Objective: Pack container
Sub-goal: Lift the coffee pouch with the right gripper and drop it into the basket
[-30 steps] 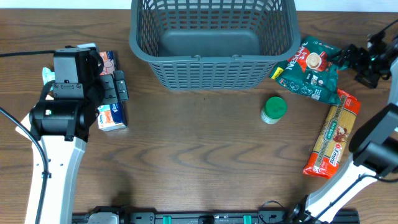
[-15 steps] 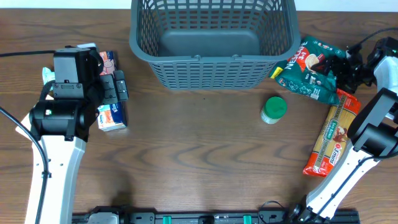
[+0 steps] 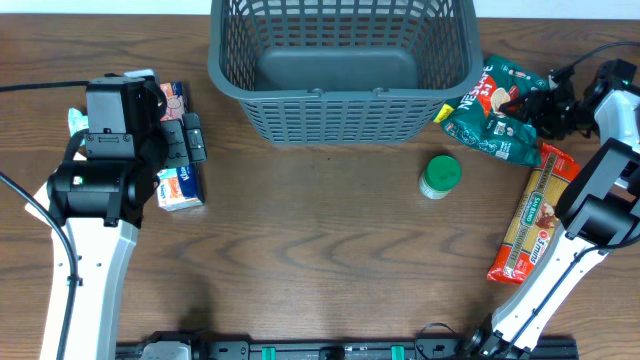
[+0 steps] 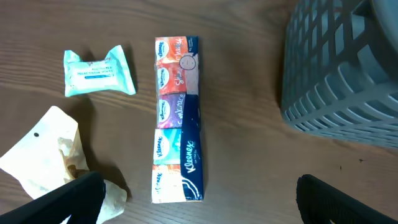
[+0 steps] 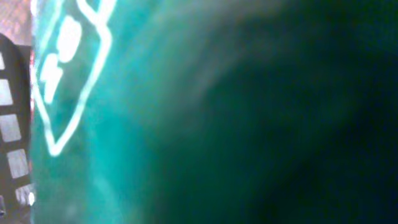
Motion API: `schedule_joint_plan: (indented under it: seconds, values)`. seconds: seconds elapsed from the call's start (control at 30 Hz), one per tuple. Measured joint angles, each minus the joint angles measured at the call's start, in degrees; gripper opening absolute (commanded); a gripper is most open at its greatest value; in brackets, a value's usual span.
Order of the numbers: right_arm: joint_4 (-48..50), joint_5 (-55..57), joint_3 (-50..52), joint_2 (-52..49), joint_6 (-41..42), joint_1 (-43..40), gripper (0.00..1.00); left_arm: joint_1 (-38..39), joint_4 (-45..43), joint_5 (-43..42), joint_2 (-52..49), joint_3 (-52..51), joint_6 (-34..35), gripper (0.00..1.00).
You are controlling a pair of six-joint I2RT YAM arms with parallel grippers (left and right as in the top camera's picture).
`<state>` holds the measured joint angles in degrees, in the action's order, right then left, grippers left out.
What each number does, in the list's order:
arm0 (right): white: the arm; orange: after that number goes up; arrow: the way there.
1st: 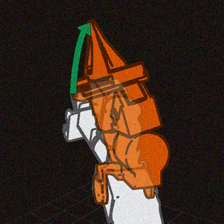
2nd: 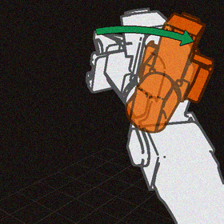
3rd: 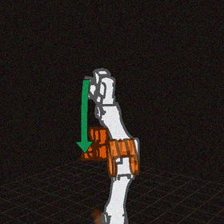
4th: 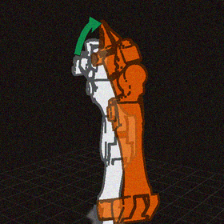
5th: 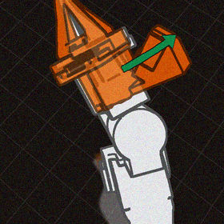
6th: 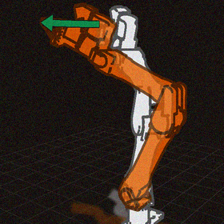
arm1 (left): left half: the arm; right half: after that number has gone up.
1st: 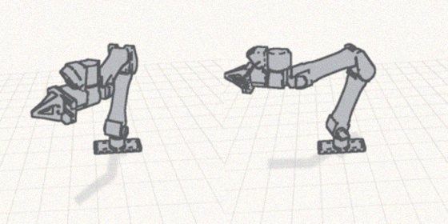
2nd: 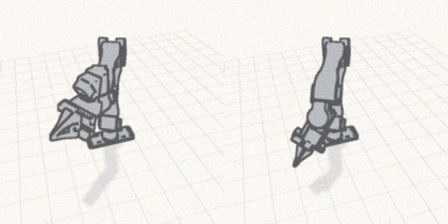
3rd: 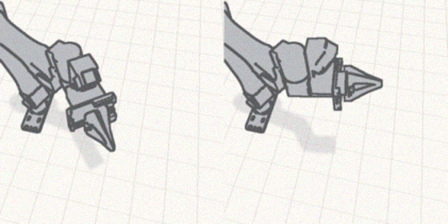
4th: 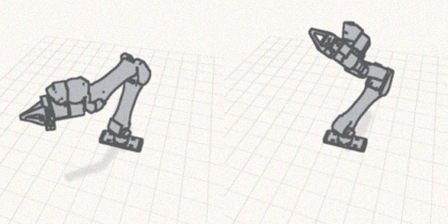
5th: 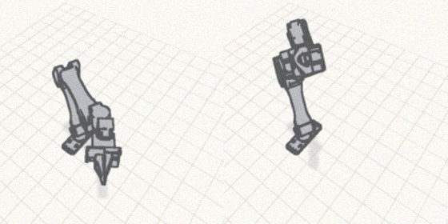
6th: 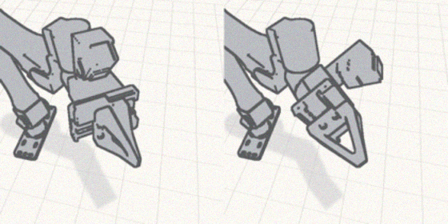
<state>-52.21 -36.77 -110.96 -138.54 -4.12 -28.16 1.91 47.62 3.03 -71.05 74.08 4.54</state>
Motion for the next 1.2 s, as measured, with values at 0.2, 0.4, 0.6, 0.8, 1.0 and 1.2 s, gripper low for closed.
schedule_joint_plan:
  seconds: [0.2, 0.4, 0.6, 0.8, 1.0, 1.2]
  values:
    - [0.0, -2.4, -0.5, 0.0, 0.5, 0.4, 0.01, 0.0, 0.0, 0.0, 0.0, 0.0, 0.0, 0.99]
    - [-0.7, -2.9, -0.7, 0.0, 0.5, 1.1, 0.01, 0.0, 0.0, 0.0, 0.0, 0.0, 0.0, 0.99]
    - [-3.3, -3.2, -0.7, 0.3, 0.5, 1.5, 0.01, 0.0, 0.0, 0.0, 0.0, 0.0, 0.0, 0.98]
    - [-4.7, 1.4, 0.5, 3.6, 1.2, 2.4, 0.01, 0.0, 0.0, 0.0, 0.0, 0.0, 0.0, 0.99]
    - [-5.5, 12.1, 2.3, 12.8, 2.7, 3.2, 0.01, 0.0, 0.0, 0.0, 0.0, 0.0, 0.0, 0.98]
    - [-2.6, 20.6, 2.7, 26.6, 4.0, 2.9, 0.01, 0.0, 0.5, 0.0, 0.0, 0.0, 0.0, 0.99]
